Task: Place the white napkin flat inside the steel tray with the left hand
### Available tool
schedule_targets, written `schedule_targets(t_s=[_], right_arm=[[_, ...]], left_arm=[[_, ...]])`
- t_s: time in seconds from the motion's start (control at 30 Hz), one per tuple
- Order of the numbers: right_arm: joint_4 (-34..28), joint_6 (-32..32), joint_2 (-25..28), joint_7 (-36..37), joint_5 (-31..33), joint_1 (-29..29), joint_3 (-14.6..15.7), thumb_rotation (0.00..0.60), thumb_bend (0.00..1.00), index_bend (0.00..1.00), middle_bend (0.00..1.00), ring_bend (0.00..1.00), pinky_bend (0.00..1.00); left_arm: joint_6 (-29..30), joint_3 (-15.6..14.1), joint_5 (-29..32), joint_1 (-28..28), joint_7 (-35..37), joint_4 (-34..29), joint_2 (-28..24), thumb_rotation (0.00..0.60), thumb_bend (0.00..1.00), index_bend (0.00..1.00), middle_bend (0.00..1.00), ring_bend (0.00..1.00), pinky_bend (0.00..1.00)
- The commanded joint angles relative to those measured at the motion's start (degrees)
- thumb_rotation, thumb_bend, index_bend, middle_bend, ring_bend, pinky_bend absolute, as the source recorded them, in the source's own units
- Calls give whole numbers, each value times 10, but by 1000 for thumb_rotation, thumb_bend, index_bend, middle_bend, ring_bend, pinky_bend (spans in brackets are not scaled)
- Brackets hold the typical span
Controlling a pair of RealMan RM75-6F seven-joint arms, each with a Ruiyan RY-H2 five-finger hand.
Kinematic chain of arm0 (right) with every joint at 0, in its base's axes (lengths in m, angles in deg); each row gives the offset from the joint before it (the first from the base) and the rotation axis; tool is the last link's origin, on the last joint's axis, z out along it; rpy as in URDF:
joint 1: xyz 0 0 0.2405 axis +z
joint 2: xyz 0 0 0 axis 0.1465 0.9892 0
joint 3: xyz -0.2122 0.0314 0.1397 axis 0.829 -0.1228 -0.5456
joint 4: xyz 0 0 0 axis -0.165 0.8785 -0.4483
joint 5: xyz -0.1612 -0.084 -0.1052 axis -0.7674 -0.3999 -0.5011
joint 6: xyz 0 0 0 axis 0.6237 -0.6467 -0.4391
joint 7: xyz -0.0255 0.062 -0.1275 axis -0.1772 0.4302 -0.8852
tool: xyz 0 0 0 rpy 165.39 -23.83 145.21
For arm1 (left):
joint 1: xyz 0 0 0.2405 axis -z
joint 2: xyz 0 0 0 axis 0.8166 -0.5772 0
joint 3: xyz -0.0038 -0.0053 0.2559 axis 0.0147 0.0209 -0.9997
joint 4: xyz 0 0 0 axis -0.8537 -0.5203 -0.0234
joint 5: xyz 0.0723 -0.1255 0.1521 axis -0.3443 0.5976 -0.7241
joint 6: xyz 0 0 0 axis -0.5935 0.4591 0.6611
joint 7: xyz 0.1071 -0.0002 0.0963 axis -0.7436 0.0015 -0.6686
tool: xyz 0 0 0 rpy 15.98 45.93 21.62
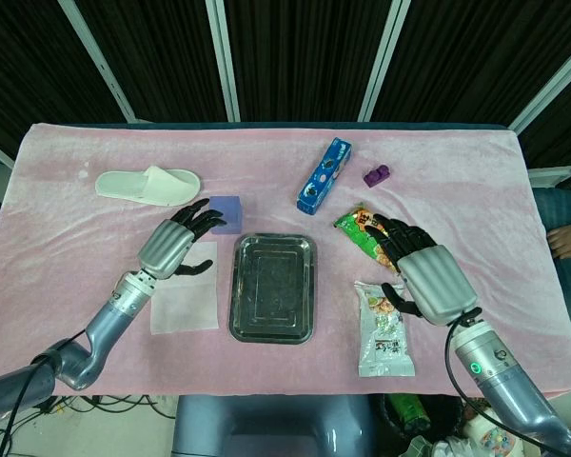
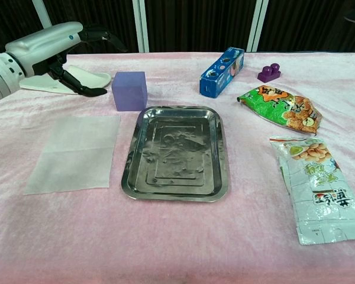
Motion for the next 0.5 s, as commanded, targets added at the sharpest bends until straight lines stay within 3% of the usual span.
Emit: schedule_targets(t_s=[0.03, 0.23, 0.5], right_arm=[[2, 1, -16, -15, 20, 13, 4, 600, 358, 0, 0, 80, 150], [9, -12, -37, -60, 24, 25, 22, 600, 357, 0, 0, 80, 151], [2, -34, -19, -27, 33, 17, 20, 600, 358, 0, 0, 80, 150]], left_arm=[[4, -9, -5, 5, 15, 15, 12, 600, 241, 233, 190, 0, 176], [17, -22, -10, 4, 23, 12, 17, 600, 240, 229, 188, 0, 177], [17, -24, -3, 10, -10, -7, 3, 600, 239, 229, 188, 0, 183]])
